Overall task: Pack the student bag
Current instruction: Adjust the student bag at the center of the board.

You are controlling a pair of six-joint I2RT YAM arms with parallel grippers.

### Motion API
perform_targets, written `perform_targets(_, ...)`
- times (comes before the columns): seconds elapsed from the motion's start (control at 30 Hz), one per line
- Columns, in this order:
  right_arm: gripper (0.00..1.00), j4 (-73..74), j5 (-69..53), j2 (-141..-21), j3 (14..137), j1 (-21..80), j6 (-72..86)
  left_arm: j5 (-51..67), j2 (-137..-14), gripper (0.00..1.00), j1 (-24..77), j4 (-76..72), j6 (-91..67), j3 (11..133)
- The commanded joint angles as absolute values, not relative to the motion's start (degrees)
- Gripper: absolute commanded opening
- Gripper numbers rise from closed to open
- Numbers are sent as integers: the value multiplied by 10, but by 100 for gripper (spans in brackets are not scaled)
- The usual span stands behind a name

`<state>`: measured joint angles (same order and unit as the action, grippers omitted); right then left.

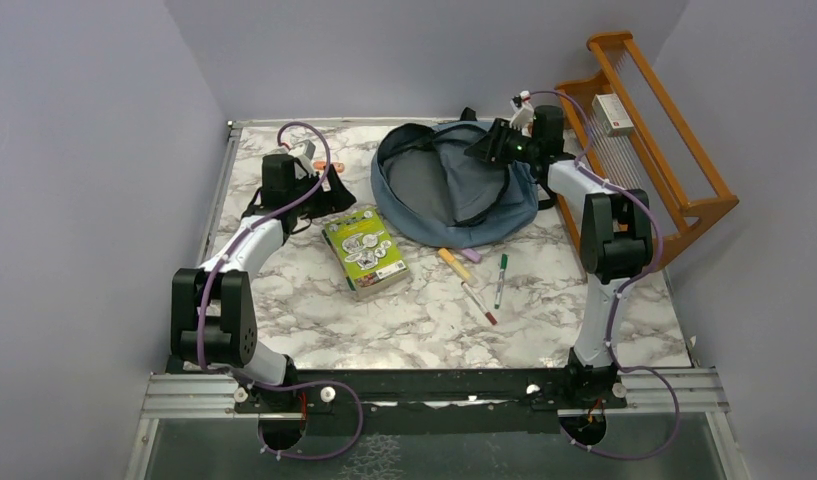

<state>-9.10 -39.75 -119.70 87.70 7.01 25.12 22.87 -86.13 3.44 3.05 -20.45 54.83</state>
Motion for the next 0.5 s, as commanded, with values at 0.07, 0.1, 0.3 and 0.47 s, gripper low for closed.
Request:
perform_targets(0.07,53,-91,-412,-1167,891,66,218,223,-834,83,32,29,-195,544)
perform_targets(0.1,54,-88,-414,-1161,891,66,216,225,-835,83,32,29,-195,543)
perform_targets(0.3,55,-63,-425,-1138,898,66,202,227,-829,83,32,29,-197,533)
perform_targets(0.47,55,-54,-429,-1119,895,67,198,228,-819,84,32,29,-204,523)
